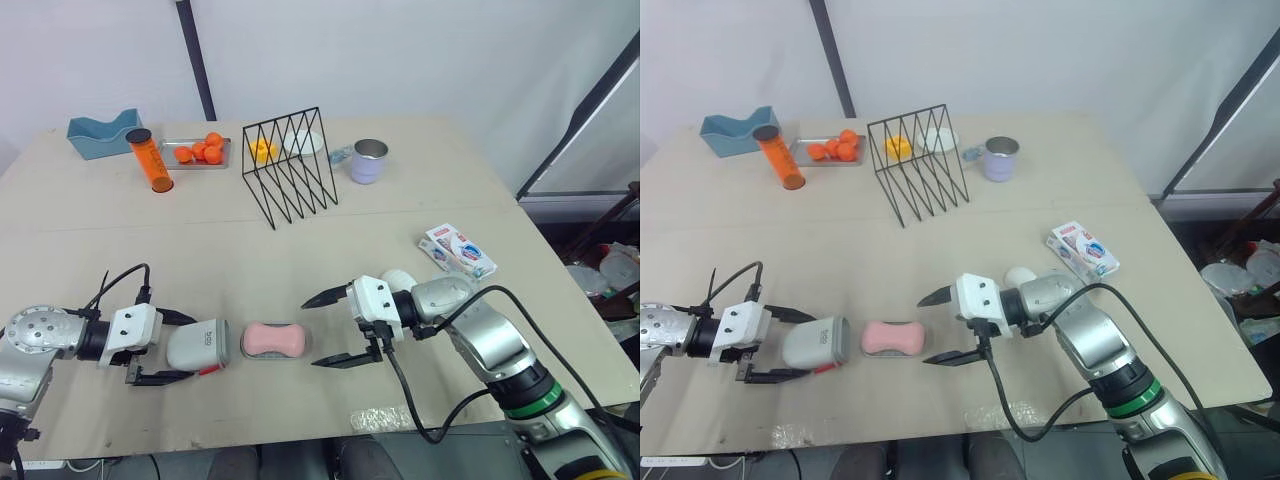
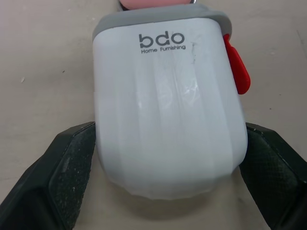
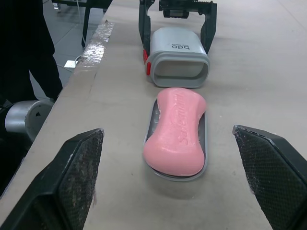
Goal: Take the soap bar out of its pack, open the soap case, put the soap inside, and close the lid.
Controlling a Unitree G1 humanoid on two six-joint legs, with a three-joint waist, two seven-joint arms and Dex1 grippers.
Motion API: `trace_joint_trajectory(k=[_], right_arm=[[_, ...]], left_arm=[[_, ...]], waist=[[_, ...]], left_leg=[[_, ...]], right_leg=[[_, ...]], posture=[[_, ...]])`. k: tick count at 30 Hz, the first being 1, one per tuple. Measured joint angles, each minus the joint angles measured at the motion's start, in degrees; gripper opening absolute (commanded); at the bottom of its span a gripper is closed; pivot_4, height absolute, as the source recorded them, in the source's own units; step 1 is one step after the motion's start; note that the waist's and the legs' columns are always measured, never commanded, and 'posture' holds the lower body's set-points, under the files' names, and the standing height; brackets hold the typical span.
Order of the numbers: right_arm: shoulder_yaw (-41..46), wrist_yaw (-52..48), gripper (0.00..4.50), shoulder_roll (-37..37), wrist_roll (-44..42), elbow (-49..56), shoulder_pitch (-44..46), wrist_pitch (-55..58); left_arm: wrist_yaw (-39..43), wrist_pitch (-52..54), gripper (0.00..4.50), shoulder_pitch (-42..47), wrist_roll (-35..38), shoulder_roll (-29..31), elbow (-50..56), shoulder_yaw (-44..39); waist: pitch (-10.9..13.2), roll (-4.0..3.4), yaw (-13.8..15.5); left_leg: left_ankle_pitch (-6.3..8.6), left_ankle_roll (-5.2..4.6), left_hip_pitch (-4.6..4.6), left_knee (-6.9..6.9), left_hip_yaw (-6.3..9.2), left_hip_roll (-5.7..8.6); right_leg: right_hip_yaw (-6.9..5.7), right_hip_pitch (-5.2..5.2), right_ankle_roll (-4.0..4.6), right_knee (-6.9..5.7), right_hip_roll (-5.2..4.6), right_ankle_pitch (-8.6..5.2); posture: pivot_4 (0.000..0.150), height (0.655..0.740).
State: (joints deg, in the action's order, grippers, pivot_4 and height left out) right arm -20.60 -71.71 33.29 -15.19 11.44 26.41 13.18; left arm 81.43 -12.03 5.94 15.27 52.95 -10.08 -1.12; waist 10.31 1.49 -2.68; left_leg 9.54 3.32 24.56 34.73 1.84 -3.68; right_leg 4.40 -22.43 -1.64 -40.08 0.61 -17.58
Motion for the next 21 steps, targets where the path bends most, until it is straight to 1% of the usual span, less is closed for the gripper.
trace_joint_trajectory(k=[20,21], right_arm=[[-0.12,-0.7,4.46,-0.02,0.99,-0.43,0.2,0.04],[-0.14,-0.71,4.5,-0.03,0.99,-0.44,0.2,0.04]], left_arm=[[-2.19,2.5,4.5,-1.66,0.69,0.06,1.75,-1.01],[-2.2,2.5,4.25,-1.66,0.68,0.06,1.75,-1.01]], waist=[[0.0,0.0,0.0],[0.0,0.0,0.0]], left_leg=[[0.0,0.0,-0.01,0.0,0.0,0.0],[0.0,0.0,0.0,0.0,0.0,0.0]], right_leg=[[0.0,0.0,0.01,0.0,0.0,0.0],[0.0,0.0,0.01,0.0,0.0,0.0]], posture=[[0.15,0.74],[0.15,0.74]])
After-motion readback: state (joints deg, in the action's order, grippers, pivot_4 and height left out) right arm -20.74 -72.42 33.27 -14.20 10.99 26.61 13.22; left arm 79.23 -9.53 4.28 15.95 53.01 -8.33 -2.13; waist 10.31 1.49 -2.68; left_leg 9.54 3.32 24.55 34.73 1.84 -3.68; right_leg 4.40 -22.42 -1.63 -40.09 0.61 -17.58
